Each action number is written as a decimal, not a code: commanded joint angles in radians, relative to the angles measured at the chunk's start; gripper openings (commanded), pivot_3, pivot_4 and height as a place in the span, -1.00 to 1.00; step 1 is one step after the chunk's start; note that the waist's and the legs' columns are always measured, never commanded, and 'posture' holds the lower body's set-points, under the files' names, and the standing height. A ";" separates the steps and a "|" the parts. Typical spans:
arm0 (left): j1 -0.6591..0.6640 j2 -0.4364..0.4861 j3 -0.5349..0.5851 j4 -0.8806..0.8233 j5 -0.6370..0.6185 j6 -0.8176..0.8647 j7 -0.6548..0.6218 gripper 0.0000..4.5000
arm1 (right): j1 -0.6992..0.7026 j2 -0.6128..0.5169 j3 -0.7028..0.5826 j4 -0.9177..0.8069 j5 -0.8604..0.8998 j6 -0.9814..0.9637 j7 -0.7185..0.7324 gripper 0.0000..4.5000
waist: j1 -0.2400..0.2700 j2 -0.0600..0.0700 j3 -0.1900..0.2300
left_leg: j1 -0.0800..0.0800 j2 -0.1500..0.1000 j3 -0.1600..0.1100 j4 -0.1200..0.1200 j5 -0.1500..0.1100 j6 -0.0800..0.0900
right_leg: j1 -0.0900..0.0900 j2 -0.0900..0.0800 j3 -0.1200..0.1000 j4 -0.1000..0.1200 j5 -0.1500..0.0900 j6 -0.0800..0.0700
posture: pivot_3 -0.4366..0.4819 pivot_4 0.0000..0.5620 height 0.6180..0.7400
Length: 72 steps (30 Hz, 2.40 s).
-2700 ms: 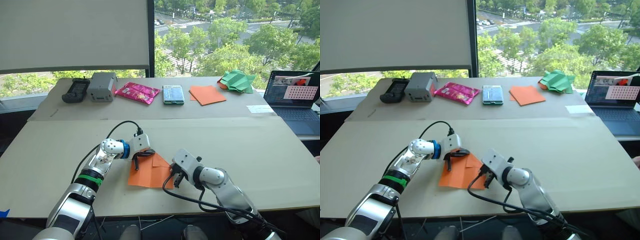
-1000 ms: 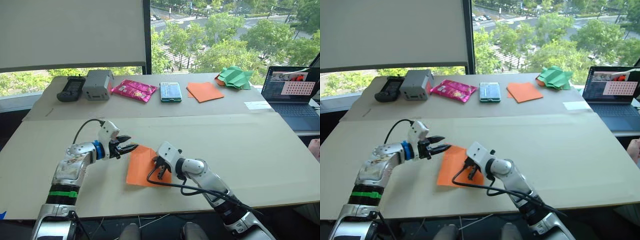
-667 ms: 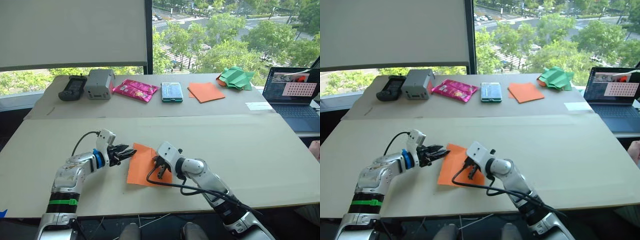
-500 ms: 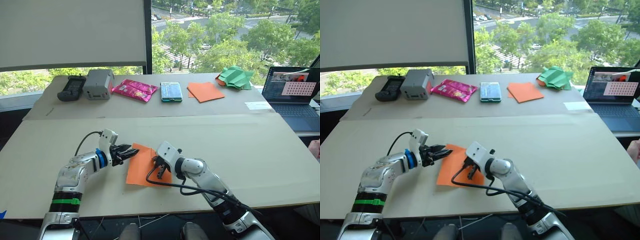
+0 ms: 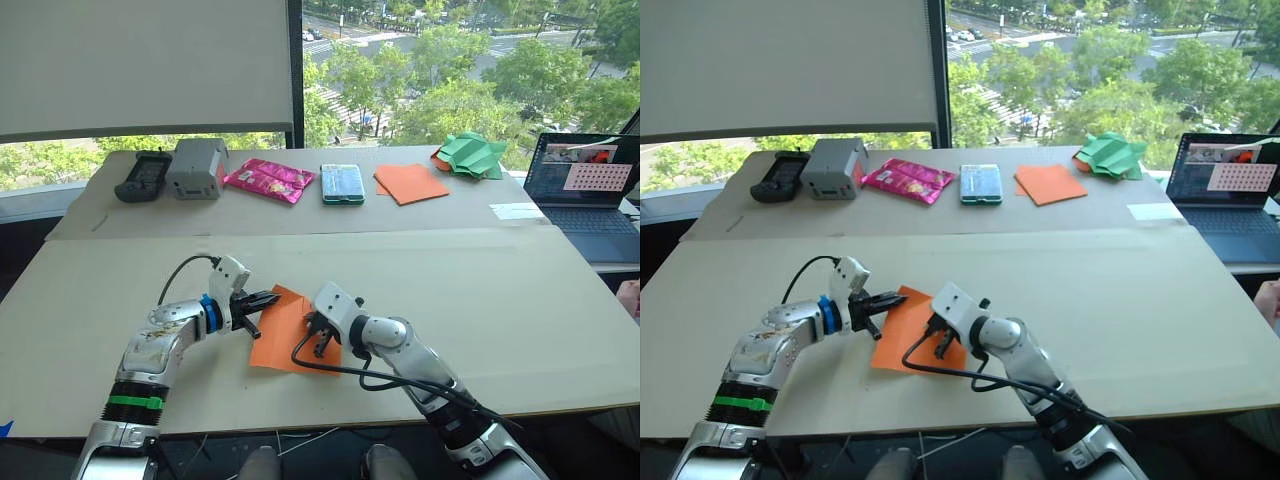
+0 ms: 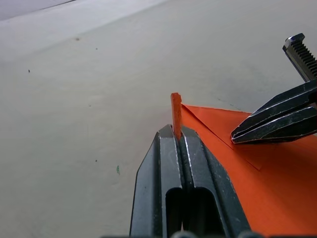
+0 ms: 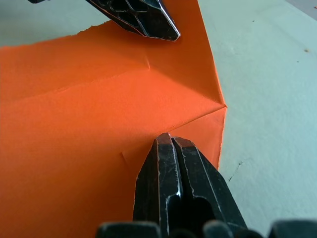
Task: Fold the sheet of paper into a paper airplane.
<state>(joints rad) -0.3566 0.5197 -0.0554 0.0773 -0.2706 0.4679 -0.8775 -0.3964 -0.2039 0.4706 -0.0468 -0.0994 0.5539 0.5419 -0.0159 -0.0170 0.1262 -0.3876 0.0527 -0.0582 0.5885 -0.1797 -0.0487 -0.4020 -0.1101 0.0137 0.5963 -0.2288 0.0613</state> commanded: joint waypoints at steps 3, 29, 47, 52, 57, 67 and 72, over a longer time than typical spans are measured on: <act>0.039 0.046 -0.092 -0.048 0.083 -0.116 -0.047 -0.97 | 0.013 0.017 -0.004 0.044 -0.002 0.044 -0.011 -1.00 | -0.002 0.001 0.000 | 0.000 0.000 0.000 0.000 0.000 0.000 | -0.001 0.000 0.000 0.000 0.000 0.000 | -0.05 -0.47 0.44; 0.055 0.047 -0.171 -0.009 0.167 -0.174 -0.078 -0.97 | -0.063 0.136 -0.140 0.075 0.074 -0.059 -0.073 -1.00 | 0.003 0.003 0.001 | -0.002 0.000 0.000 0.000 0.000 0.001 | -0.001 0.000 0.000 0.000 0.000 0.000 | -0.05 -0.47 0.44; 0.046 0.104 -0.078 -0.122 0.019 -0.020 -0.153 -0.12 | -0.069 0.107 -0.063 0.159 -0.006 0.040 -0.071 -1.00 | -0.003 0.003 0.001 | -0.002 0.000 0.000 0.000 0.000 0.001 | -0.001 0.000 0.000 0.001 0.000 0.000 | -0.05 -0.47 0.44; -0.027 0.108 0.004 -0.084 -0.080 0.058 -0.178 0.13 | -0.071 0.111 -0.064 0.162 -0.006 0.041 -0.074 -1.00 | -0.001 0.002 0.001 | -0.002 0.000 0.000 0.000 0.000 0.001 | -0.001 0.000 0.000 0.001 0.000 0.000 | -0.05 -0.47 0.44; -0.081 0.088 -0.005 -0.013 -0.079 0.042 -0.191 -0.21 | -0.075 0.113 -0.066 0.166 -0.008 0.042 -0.078 -1.00 | -0.003 0.002 0.001 | -0.002 0.000 0.000 0.000 0.001 0.002 | -0.001 0.000 0.000 0.001 0.000 0.000 | -0.05 -0.47 0.44; -0.161 -0.014 -0.120 0.179 0.067 -0.095 -0.132 -0.99 | -0.067 0.113 -0.062 0.152 -0.011 0.053 -0.085 -1.00 | -0.002 0.002 0.001 | -0.002 0.000 0.000 0.000 0.006 0.009 | -0.001 0.001 0.001 0.002 0.000 0.000 | -0.05 -0.47 0.44; -0.168 -0.032 -0.152 0.240 0.124 -0.145 -0.121 -0.99 | -0.060 0.109 -0.058 0.133 -0.009 0.066 -0.089 -1.00 | -0.001 0.002 0.000 | -0.002 0.000 0.000 0.000 0.006 0.009 | -0.001 0.001 0.001 0.002 0.000 0.000 | -0.05 -0.47 0.44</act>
<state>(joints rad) -0.5086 0.4896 -0.1963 0.3065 -0.1657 0.3580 -1.0012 -0.4734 -0.0919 0.4014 0.0839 -0.0996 0.5806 0.4522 -0.0166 -0.0149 0.1267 -0.3894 0.0526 -0.0586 0.5888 -0.1742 -0.0396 -0.4026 -0.1087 0.0147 0.5984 -0.2285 0.0612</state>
